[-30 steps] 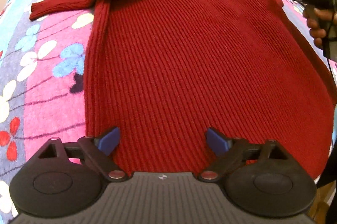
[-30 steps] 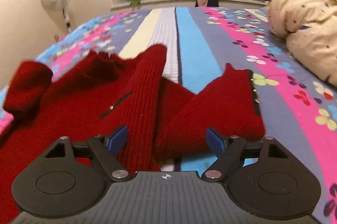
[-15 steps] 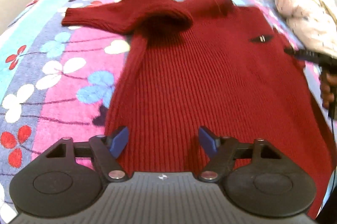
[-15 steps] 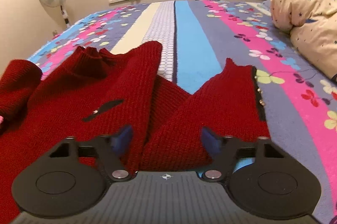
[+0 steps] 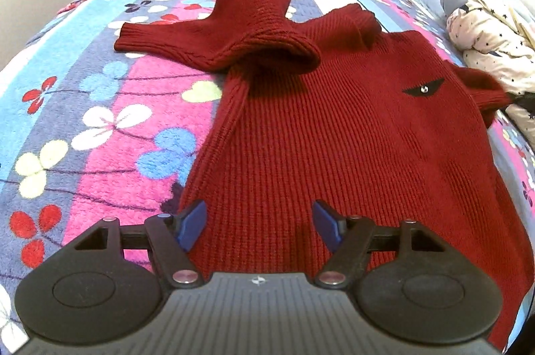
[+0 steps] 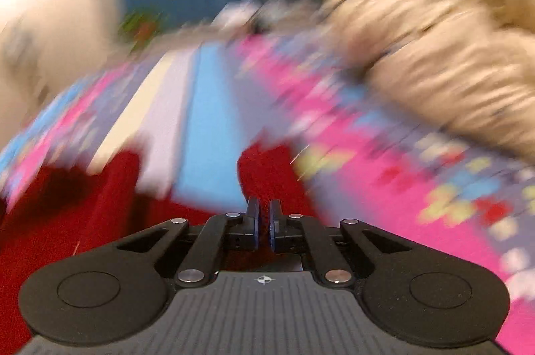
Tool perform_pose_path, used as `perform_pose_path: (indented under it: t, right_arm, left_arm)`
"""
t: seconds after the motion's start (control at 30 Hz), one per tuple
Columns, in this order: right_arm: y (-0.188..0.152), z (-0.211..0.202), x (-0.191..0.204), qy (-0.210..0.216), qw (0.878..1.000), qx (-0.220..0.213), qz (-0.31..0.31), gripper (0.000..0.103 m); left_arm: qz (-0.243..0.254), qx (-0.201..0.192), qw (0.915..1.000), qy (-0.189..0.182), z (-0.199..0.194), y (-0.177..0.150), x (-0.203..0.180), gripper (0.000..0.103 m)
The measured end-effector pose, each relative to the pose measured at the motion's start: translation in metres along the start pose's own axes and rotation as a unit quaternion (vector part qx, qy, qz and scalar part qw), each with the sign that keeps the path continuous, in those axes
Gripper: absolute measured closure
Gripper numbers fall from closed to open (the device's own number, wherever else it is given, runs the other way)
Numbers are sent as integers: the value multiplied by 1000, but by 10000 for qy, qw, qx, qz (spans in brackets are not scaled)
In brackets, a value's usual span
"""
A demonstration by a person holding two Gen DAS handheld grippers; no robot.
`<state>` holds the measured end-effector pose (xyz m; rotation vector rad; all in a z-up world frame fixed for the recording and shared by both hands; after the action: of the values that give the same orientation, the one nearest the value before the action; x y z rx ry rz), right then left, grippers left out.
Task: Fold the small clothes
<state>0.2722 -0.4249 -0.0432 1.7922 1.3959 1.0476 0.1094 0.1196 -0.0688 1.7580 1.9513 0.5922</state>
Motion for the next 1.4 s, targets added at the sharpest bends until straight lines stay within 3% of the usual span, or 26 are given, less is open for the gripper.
perform_pose_path:
  t: [0.1, 0.13, 0.23, 0.3, 0.37, 0.4, 0.43, 0.47, 0.5, 0.63, 0.77, 0.87, 0.93, 1.0, 1.03, 1.1, 1.17, 1.2, 1.23, 1.3, 1.33, 1.37, 1.4]
  right_arm:
    - [15, -19, -59, -1132, 9904, -677, 421, 99]
    - [13, -18, -83, -1240, 9876, -563, 784, 103]
    - [-11, -8, -146, -1769, 9725, 66, 1515, 103]
    - [-29, -4, -177, -1504, 9634, 445, 2173, 99]
    - [-38, -5, -190, -888, 9610, 476, 2575, 95]
    - [-39, -6, -190, -624, 9630, 432, 2586, 86]
    - [-37, -8, -187, -394, 9671, 364, 2485, 77]
    - [-32, -8, -185, -198, 9715, 269, 2348, 60]
    - [-27, -7, -176, -31, 9751, 182, 2212, 48]
    - [-3, 4, -143, 718, 9809, 75, 1807, 32]
    - [19, 30, -102, 684, 9936, 220, 876, 24]
    - [25, 60, -79, -186, 9981, 593, 18, 28]
    - [23, 79, -80, -886, 9926, 785, -272, 51]
    - [22, 91, -96, -966, 9909, 936, 35, 86]
    - [23, 91, -107, -917, 9915, 864, 332, 86]
    - [37, 69, -128, -824, 9909, -16, 1065, 88]
    - [50, 34, -148, -475, 9763, -1354, 1621, 91]
    - [51, 22, -155, -427, 9687, -1750, 1706, 91]
    - [50, 20, -163, -500, 9659, -1854, 1735, 90]
    - [32, 35, -188, -620, 9635, -1462, 2157, 85]
    - [16, 50, -204, -727, 9595, -965, 2545, 85]
    - [1, 64, -219, -863, 9524, -475, 2884, 83]
    - [-18, 73, -235, -999, 9382, -36, 3314, 89]
  left_arm:
    - [-16, 6, 10000, -15, -1, 1, 2, 28]
    - [-23, 17, 10000, -8, -1, 1, 2, 28]
    - [-45, 50, 10000, -17, 0, 2, 2, 28]
    - [-49, 62, 10000, -28, 1, 3, 2, 28]
    - [-72, 71, 9999, -48, 1, 4, 1, 28]
    - [-87, 74, 9999, -61, 2, 5, 1, 28]
    - [-107, 76, 9999, -68, 3, 5, 0, 28]
    - [-111, 79, 9999, -77, 4, 6, -2, 28]
    - [-102, 82, 9999, -85, 4, 6, -3, 28]
    - [62, 110, 9999, -5, 9, 5, -9, 28]
    - [131, 105, 9998, 54, 12, 4, -10, 27]
    - [132, 73, 9999, 70, 12, 4, -8, 27]
    - [145, 55, 9998, 100, 12, 4, -7, 27]
    - [155, 56, 9998, 102, 13, 4, -6, 27]
    - [162, 63, 9998, 99, 13, 5, -6, 27]
    - [156, 79, 9998, 96, 15, 6, -5, 27]
    - [119, 101, 9998, 82, 17, 7, -4, 28]
    - [102, 106, 9999, 72, 17, 7, -4, 28]
    - [89, 107, 9999, 59, 18, 7, -4, 28]
    - [111, 116, 9999, 44, 18, 7, -5, 28]
    - [142, 118, 9998, 44, 17, 7, -5, 28]
    - [172, 116, 9998, 42, 17, 7, -6, 28]
    - [188, 115, 9997, 35, 17, 6, -7, 28]
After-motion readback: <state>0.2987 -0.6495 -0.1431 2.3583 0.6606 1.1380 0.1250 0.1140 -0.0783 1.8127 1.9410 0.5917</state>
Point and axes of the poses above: each gripper's, at about its wrist camera, not at the fingertips, and z roughly the way its jaws point, x to its left, y to its top, the point moved 2 cm from there along z, roughly the way its jaws point, and after that the axes turned 7 degrees about y, right-handed, at the moved point
